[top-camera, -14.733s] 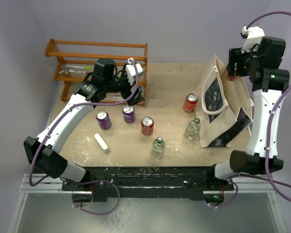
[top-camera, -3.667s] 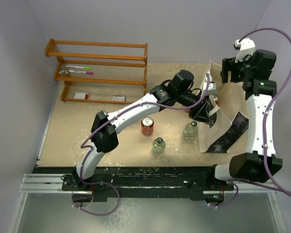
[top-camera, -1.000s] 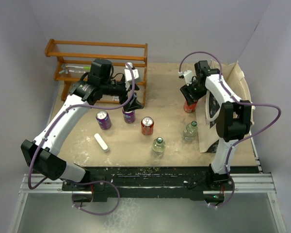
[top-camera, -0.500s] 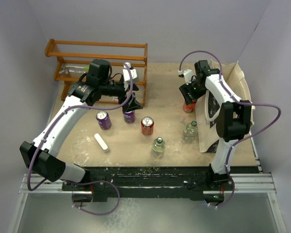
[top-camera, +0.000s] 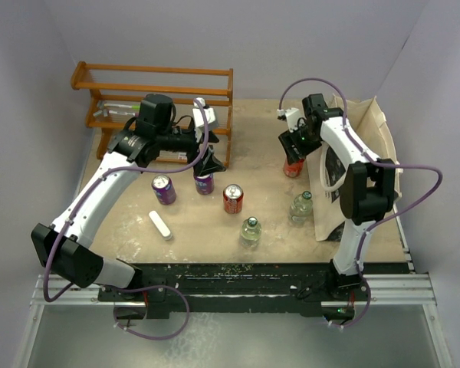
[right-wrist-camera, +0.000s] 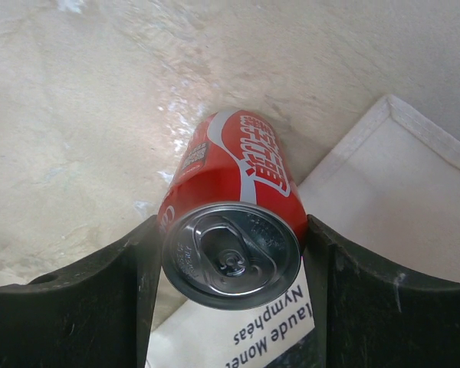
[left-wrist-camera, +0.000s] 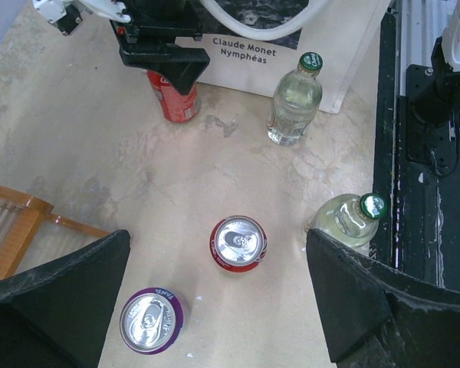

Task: Place the beverage into the canvas bag
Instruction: Pick up the drink from the center of the board, then place the drink in the canvas bag.

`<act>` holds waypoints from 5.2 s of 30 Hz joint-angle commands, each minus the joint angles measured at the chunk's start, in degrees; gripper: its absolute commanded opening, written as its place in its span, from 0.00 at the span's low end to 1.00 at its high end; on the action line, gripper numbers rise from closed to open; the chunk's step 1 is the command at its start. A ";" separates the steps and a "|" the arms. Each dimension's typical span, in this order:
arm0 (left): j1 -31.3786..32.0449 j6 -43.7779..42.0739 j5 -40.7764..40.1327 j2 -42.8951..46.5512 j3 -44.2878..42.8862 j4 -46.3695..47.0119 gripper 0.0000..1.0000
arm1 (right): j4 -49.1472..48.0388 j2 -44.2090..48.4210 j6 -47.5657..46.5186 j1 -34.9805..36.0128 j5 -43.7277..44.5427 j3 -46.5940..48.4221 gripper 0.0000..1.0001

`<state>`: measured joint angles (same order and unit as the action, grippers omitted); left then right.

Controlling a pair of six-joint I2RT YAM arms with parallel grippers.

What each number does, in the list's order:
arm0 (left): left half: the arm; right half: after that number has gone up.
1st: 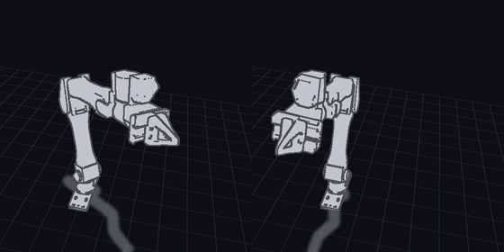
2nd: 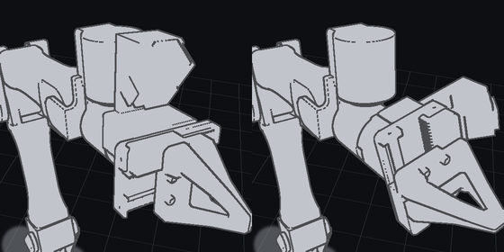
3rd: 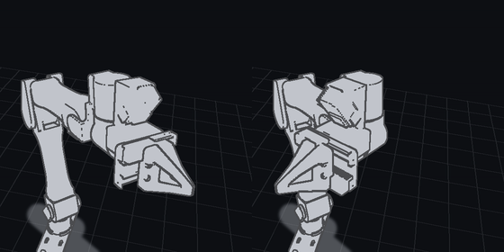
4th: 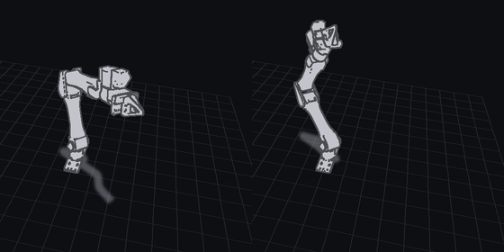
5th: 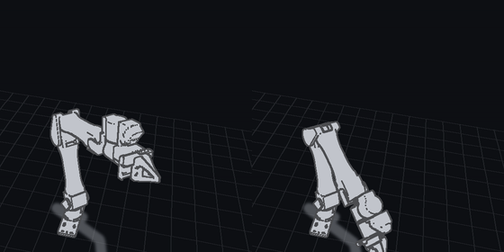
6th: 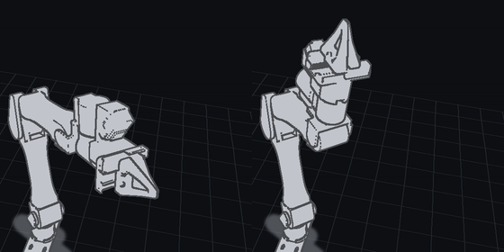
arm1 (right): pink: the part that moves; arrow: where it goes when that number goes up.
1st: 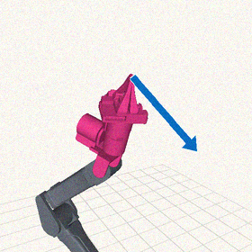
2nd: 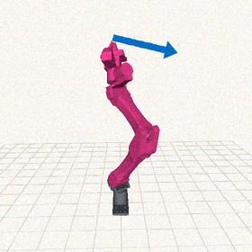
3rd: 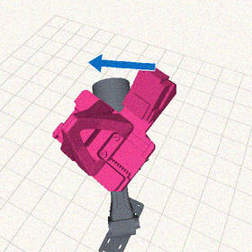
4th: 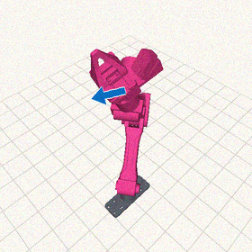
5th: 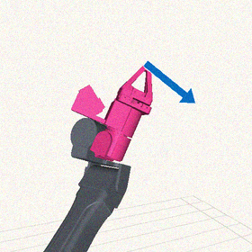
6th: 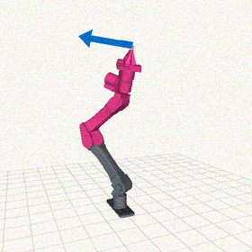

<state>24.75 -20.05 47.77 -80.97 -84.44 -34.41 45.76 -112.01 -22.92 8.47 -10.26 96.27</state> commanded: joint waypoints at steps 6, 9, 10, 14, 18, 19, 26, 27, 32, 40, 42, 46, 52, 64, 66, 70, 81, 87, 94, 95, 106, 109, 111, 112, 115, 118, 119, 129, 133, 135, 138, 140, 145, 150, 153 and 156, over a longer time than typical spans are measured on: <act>-0.49 1.05 1.32 0.86 0.97 3.40 1.00 | -2.41 12.15 6.04 4.10 -6.77 9.81 0.07; -0.50 0.96 0.66 0.70 1.29 4.16 0.98 | -2.55 15.29 6.76 4.19 -6.97 11.69 0.04; -0.50 1.01 -0.25 0.46 1.42 4.67 0.96 | -2.60 16.45 6.64 4.14 -6.94 12.12 0.04; -0.45 1.78 -3.52 -0.88 1.85 6.61 0.93 | -2.51 21.58 7.35 4.14 -7.30 13.24 0.00; -0.50 2.97 -2.34 -2.00 2.44 8.13 0.91 | -0.92 27.13 8.41 4.12 -7.16 14.41 0.00; -0.37 3.14 -1.68 -2.26 2.40 8.33 0.91 | -0.81 28.46 8.35 4.10 -6.38 14.28 0.00; 3.25 2.21 0.11 -6.02 -0.68 8.01 0.88 | -0.92 36.20 10.41 -3.60 -6.11 13.98 0.00; 4.76 0.89 -0.40 -7.15 -2.06 6.68 0.88 | -0.98 37.03 11.17 -5.63 -7.44 13.92 0.00; 13.18 -2.76 -1.60 -13.33 -8.62 3.05 0.88 | -1.56 41.69 13.16 -13.42 -9.24 12.56 0.00; 20.85 7.68 1.23 -23.76 -19.92 9.68 0.89 | -3.49 47.00 16.25 -26.48 -10.41 7.16 0.00; 22.75 9.71 1.12 -26.59 -23.44 10.77 0.89 | -3.66 47.53 16.32 -28.17 -9.52 5.91 0.00; 25.85 14.30 -0.20 -32.36 -30.95 12.89 0.88 | -3.56 47.85 15.87 -30.17 -7.18 4.20 0.00; 29.84 18.52 -0.94 -40.08 -39.29 14.30 0.87 | -2.79 46.92 15.12 -30.52 -4.84 3.44 0.00; 34.53 24.18 -3.20 -49.63 -49.08 14.82 0.73 | -2.61 45.23 13.86 -30.84 -3.04 1.50 0.00; 34.56 24.22 -3.02 -49.53 -48.79 14.54 0.64 | -1.89 44.15 13.02 -30.80 -4.11 2.11 0.00; 34.55 23.30 -3.47 -48.24 -46.91 13.57 0.49 | -0.48 41.43 10.82 -30.73 -6.17 3.57 0.00; 34.41 19.72 -3.88 -44.51 -43.39 11.05 0.00 | 0.42 33.68 7.28 -27.55 -5.14 6.72 0.00; 34.42 17.19 -4.19 -42.33 -40.51 10.16 0.00 | -1.02 30.97 5.66 -25.70 -2.30 4.49 0.00; 34.42 17.49 -3.06 -41.11 -38.11 10.81 0.00 | -3.79 28.88 3.87 -25.52 1.63 0.17 0.00; 34.42 17.55 -2.84 -40.70 -37.45 11.04 0.00 | -3.95 28.53 3.52 -25.55 1.65 -0.06 0.00; 33.55 16.78 -1.49 -38.49 -36.33 11.09 0.00 | -5.55 24.68 -1.72 -25.60 -0.38 -3.88 0.00; 33.32 17.01 -0.14 -38.34 -36.36 11.07 0.00 | -8.16 24.47 -3.20 -25.55 -0.77 -6.19 0.00; 33.34 17.07 0.85 -37.99 -36.33 11.07 0.00 | -9.87 24.27 -4.20 -25.54 -0.93 -7.49 0.00; 33.33 17.12 1.38 -37.88 -36.44 11.09 0.00 | -10.58 24.09 -4.70 -25.59 -0.97 -7.88 0.00; 33.18 16.69 2.30 -37.25 -36.30 10.75 0.00 | -11.39 23.38 -5.72 -25.59 -4.20 -8.46 0.00; 33.18 16.37 2.50 -36.74 -35.67 10.68 0.00 | -11.98 23.22 -7.48 -25.61 -5.06 -9.20 0.00; 33.12 16.34 2.50 -36.61 -35.54 10.76 0.00 | -12.33 23.27 -8.44 -25.64 -4.99 -9.65 0.00; 33.16 14.72 3.65 -35.82 -34.85 10.07 0.00 | -12.13 20.99 -12.49 -25.65 -7.27 -11.81 0.00; 33.17 14.46 3.53 -35.58 -34.50 9.91 0.00 | -12.32 19.66 -12.99 -25.54 -8.07 -12.09 0.00; 33.14 14.39 3.44 -35.28 -34.26 10.09 0.00 | -11.80 18.86 -13.11 -25.59 -7.27 -12.07 0.00; 33.17 14.07 3.10 -34.85 -34.12 9.92 0.00 | -11.93 17.96 -12.97 -25.58 -6.35 -12.60 0.00; 33.17 13.91 3.10 -34.78 -34.16 9.80 0.00 | -12.39 17.43 -12.56 -25.60 -6.21 -12.96 0.00; 33.07 13.89 3.04 -35.08 -33.96 9.89 0.00 | -14.95 16.91 -10.72 -25.42 -6.45 -14.87 0.00; 33.07 14.25 2.47 -35.31 -33.80 10.24 0.00 | -16.81 17.12 -8.55 -25.21 -5.66 -16.07 0.00; 33.08 14.21 2.02 -35.55 -33.61 10.26 0.00 | -17.43 17.91 -6.83 -25.24 -4.92 -15.95 0.00; 33.08 14.01 1.98 -35.60 -33.37 10.25 0.00 | -20.11 19.20 -5.56 -25.17 -5.92 -17.84 0.00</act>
<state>57.39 -5.17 46.61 -120.95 -118.21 -24.88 29.43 -94.43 -30.68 -16.97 -17.02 80.68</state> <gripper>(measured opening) 0.055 0.688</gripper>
